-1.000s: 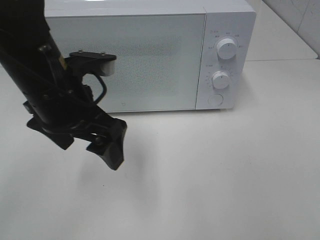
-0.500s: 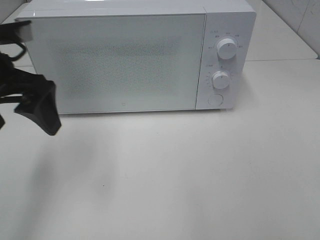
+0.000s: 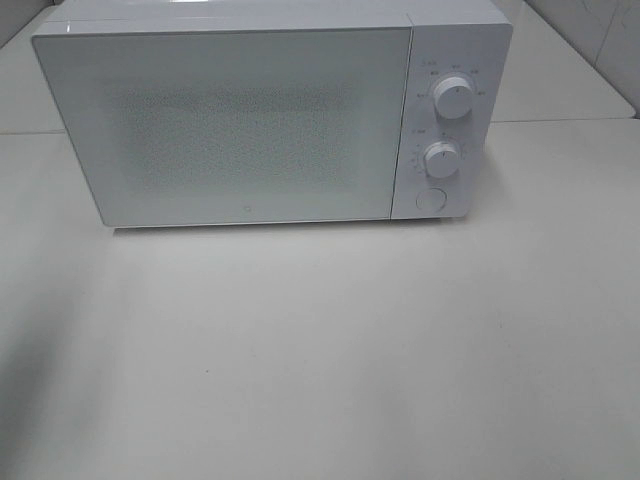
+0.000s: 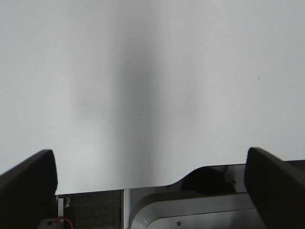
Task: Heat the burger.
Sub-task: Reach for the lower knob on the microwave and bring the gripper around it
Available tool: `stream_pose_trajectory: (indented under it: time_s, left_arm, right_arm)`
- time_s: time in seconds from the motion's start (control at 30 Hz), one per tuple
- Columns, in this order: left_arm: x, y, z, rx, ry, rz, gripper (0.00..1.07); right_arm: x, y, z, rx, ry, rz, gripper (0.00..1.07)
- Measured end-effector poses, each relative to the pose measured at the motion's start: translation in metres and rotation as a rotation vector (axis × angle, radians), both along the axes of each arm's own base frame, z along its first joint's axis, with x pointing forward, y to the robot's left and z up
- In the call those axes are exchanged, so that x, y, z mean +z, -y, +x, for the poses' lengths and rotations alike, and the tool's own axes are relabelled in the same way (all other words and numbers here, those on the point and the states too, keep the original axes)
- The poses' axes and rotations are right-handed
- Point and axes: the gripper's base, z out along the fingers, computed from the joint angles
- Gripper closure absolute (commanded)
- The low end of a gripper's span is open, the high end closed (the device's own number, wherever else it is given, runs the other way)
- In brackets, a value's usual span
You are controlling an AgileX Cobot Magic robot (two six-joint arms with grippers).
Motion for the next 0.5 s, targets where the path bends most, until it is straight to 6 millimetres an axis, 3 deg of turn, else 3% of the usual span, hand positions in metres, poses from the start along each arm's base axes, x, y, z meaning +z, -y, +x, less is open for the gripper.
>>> stream_pose_trajectory:
  time_s: [0.5]
  left_arm:
    - [-0.012,0.001,-0.091,0.013,0.313,0.063,0.06]
  right_arm:
    - [0.000,0.000,0.000,0.000,0.000,0.000,0.33]
